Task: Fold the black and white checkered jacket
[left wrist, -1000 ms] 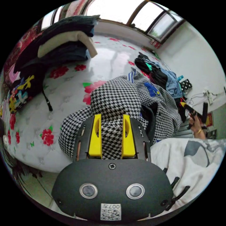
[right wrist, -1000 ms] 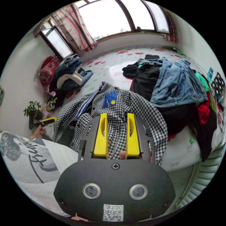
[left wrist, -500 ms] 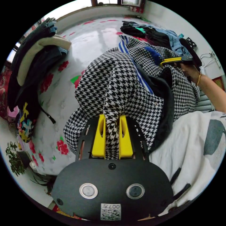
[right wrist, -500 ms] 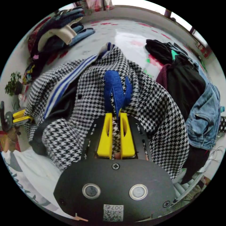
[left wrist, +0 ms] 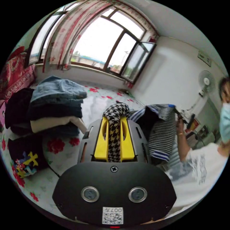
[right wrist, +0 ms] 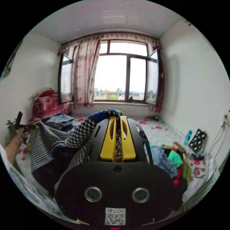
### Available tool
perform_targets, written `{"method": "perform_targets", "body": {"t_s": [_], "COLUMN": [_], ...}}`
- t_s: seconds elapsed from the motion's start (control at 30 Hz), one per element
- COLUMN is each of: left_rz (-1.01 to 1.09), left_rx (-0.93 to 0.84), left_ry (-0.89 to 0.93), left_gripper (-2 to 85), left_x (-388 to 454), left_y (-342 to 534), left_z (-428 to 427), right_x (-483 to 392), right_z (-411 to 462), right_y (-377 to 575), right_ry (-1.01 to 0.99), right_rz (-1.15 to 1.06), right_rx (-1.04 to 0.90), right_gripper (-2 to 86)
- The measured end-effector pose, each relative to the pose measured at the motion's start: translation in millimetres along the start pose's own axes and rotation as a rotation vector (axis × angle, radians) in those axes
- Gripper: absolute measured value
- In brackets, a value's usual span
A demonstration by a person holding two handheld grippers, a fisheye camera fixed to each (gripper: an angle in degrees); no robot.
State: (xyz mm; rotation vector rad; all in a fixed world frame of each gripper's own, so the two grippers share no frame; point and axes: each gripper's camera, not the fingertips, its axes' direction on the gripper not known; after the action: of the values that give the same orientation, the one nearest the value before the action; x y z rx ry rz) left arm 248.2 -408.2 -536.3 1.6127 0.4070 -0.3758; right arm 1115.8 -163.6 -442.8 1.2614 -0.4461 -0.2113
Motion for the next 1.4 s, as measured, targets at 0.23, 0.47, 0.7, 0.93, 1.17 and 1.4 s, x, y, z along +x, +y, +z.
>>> {"method": "perform_targets", "body": {"t_s": [0.23,0.47,0.7,0.93,1.17,1.4], "left_rz": [-0.190,-0.180,-0.149,0.039,-0.133,-0.217], "left_rx": [-0.108,-0.476,-0.599,-0.742,-0.512,-0.430], "left_ry": [-0.211,-0.299,-0.322,-0.403,-0.311,-0.601], "left_gripper": [10.8,10.8,12.9,3.3,-0.1,0.4], "left_x": [-71,-72,-40,-43,-81,-111], "left_y": [36,250,326,318,304,307], "left_z": [113,160,212,271,154,54], "right_x": [52,1,-3,4,23,87], "right_z": [134,95,109,205,135,125], "right_y": [25,290,335,352,303,313], "right_ry": [0.097,-0.105,-0.172,-0.119,-0.430,-0.213], "right_rz": [0.125,0.075,0.121,0.138,0.043,0.248], "right_rx": [-0.390,-0.865,-0.958,-1.131,-0.934,-0.888], "right_gripper": [5.7,8.4,11.1,10.9,7.9,8.4]}}
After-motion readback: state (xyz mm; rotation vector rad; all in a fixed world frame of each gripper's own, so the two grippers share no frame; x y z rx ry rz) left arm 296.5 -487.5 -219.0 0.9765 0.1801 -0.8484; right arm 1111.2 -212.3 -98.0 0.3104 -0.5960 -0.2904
